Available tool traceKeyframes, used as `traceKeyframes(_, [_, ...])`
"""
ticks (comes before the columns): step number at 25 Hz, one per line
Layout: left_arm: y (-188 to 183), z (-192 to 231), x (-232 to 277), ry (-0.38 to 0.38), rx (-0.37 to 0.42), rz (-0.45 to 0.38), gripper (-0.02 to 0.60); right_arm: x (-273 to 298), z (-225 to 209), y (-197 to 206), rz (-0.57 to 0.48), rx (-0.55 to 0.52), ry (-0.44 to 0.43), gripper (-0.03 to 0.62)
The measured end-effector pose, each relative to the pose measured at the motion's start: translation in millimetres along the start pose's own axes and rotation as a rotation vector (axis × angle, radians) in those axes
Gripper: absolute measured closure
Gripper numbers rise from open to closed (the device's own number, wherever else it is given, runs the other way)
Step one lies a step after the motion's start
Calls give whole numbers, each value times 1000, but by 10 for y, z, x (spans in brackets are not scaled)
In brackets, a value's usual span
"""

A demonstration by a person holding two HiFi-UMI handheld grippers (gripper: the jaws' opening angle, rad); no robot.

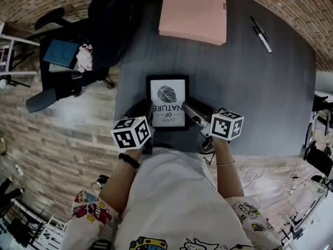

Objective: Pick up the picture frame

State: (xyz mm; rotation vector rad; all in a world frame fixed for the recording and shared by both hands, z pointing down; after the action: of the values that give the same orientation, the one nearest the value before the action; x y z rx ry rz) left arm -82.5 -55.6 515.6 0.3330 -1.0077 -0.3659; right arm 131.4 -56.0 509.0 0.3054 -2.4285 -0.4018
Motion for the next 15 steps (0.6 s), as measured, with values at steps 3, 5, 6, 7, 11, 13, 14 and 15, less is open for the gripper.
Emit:
traceKeyframes(3, [-3, 10, 3, 8, -6, 3, 497, 29, -29, -16, 47, 35, -28, 385])
traceKeyframes(5, [-2, 22, 7, 13, -10, 7, 497, 63, -40, -17, 84, 72, -59, 374])
traceKeyframes(6, [-2, 27, 10, 16, -12, 9, 497, 84, -38, -15, 102, 94, -82, 369])
traceKeyframes(7, [-3, 31, 11, 19, -14, 10, 497, 105, -32, -17, 118, 114, -107, 370])
traceKeyframes(11, [-4, 39, 3, 31, -24, 18, 497, 161, -2, -44, 155, 171, -178, 378])
traceKeyframes(13, [-8, 39, 4, 36, -29, 20, 497, 161, -11, -55, 172, 183, -194, 382])
traceKeyframes(14, [-10, 39, 6, 38, -31, 22, 497, 161, -19, -63, 182, 190, -204, 382])
traceKeyframes(15, [-13, 39, 9, 40, -33, 23, 497, 163, -26, -72, 194, 195, -215, 382])
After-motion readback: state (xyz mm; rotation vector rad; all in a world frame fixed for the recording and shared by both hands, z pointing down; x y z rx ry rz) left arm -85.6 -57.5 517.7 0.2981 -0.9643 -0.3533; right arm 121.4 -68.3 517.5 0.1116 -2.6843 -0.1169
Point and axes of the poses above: the fingertips, and each gripper's own axes: x forward along the fingers, z to its left, y out of its underside, the point moved 6 cm from there along -x, backward along the fingers, and after that the axes turned 8 degrees about z, right-handed, at the moved point
